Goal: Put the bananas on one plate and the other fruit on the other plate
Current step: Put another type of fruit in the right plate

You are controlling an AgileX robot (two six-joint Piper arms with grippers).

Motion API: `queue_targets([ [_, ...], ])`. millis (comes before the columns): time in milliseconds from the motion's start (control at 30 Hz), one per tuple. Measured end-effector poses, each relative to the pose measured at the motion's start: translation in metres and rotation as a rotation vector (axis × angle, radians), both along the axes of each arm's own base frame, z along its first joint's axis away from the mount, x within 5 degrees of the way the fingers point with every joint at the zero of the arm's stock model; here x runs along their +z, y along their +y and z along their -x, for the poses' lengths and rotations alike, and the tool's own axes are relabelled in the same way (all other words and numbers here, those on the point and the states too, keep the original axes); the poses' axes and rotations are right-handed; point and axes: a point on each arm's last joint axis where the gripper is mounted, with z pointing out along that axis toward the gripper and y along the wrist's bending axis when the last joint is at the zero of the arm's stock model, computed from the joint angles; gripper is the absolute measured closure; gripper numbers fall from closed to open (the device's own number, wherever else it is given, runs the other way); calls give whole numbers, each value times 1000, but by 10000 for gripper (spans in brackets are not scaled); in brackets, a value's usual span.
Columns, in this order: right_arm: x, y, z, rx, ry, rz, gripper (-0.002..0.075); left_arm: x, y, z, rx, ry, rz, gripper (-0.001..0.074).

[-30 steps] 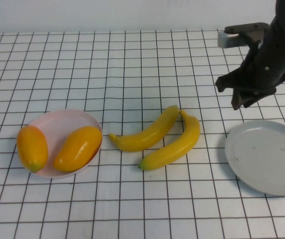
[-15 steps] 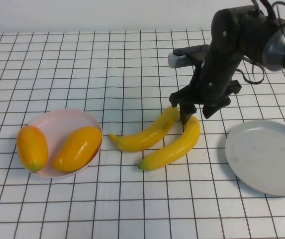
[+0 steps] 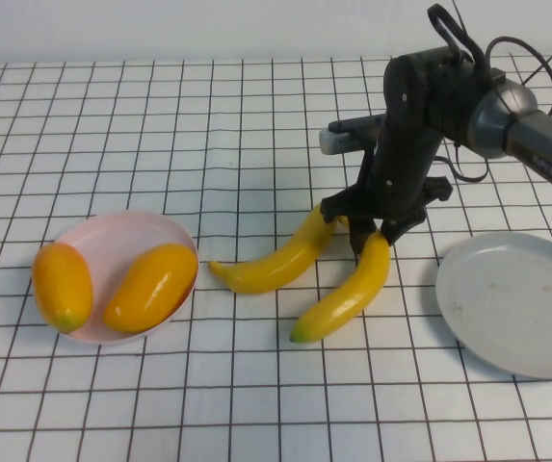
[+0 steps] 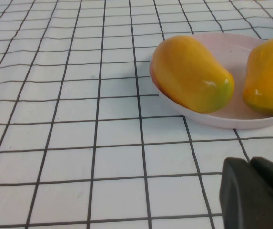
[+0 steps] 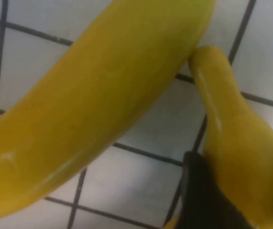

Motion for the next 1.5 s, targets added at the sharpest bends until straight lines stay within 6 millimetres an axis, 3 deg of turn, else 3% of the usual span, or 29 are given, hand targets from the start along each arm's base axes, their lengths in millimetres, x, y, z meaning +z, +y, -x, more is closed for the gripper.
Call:
queue_targets([
  [167, 12, 5, -2, 19, -22, -55, 432, 0, 0, 0, 0, 0, 0, 738],
  [333, 74, 7, 6, 132, -167, -125, 432, 0, 0, 0, 0, 0, 0, 738],
  [433, 112, -17, 23, 168, -279, 0, 432, 0, 0, 0, 0, 0, 0, 738],
  [500, 120, -38, 36, 170, -295, 100, 432, 0, 0, 0, 0, 0, 0, 738],
  [733, 90, -139, 62, 88, -127, 304, 432, 0, 0, 0, 0, 0, 0, 738],
  [867, 68, -178, 66, 89, -29, 345, 432, 0, 0, 0, 0, 0, 0, 738],
  [1000, 53, -185, 61, 123, -13, 353, 432, 0, 0, 0, 0, 0, 0, 738],
  [1233, 26, -176, 45, 226, -42, 287, 430, 0, 0, 0, 0, 0, 0, 738],
  [1500, 22, -172, 38, 241, -75, 264, 321, 0, 0, 0, 0, 0, 0, 738],
])
